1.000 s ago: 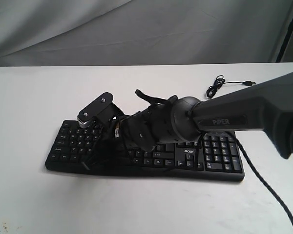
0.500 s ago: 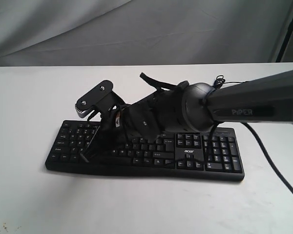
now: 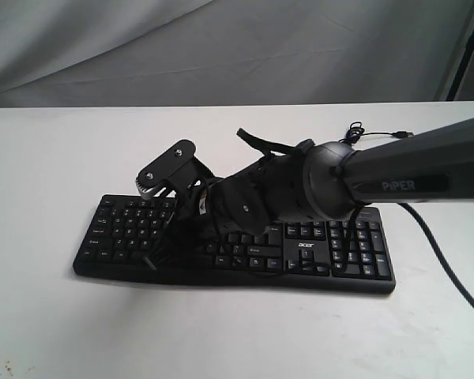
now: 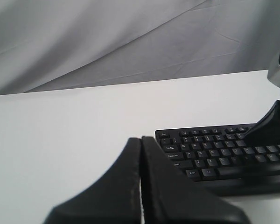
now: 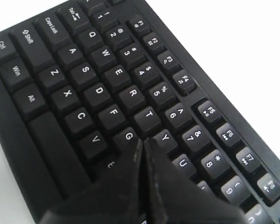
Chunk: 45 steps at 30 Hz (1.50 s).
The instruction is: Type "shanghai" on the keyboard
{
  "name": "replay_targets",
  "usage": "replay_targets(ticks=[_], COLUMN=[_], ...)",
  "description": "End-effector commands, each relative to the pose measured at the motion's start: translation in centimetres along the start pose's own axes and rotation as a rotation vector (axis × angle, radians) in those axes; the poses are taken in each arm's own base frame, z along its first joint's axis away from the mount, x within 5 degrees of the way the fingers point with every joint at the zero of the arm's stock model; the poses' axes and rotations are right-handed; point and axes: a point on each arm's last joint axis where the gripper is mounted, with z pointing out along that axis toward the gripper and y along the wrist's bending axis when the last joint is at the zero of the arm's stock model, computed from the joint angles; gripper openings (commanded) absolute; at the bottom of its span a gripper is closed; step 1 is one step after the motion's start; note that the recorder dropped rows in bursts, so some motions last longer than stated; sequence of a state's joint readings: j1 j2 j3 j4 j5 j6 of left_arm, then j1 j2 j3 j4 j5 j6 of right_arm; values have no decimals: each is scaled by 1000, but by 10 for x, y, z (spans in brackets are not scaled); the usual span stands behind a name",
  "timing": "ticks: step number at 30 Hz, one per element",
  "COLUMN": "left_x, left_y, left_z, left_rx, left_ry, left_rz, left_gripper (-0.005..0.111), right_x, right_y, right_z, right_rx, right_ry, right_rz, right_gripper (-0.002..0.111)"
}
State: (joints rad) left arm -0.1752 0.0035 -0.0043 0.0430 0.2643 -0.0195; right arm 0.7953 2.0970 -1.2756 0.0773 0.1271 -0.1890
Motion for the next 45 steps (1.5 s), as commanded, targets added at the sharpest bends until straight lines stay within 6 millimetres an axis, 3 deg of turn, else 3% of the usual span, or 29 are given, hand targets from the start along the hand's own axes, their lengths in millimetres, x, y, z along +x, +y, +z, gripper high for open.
replay_targets(ticks=[1,7,27,31,34,38,45], left_x=[1,1,1,1,1,1,1], left_y=[0,0,0,0,0,0,0], left_z=[0,0,0,0,0,0,0], left_rx=[3,3,3,3,3,3,3], left_ry=[-2,-2,-2,-2,-2,-2,-2], left_rz=[-1,-1,-1,-1,-1,-1,-1], left_gripper=[0,0,0,0,0,0,0], right_x=[1,9,12,-8,-32,-61,-65], right_y=[-3,-2,-2,0,16,37,40], right_z=[2,13,12,0,-3,17,42], right_rx=[9,6,-1,19,-3,-53,-63], right_ry=[-18,2,32,-104,-167,-112,-80], right_rz=[-6,4,4,-31,-61,-94,-84], right_gripper=[0,0,0,0,0,0,0])
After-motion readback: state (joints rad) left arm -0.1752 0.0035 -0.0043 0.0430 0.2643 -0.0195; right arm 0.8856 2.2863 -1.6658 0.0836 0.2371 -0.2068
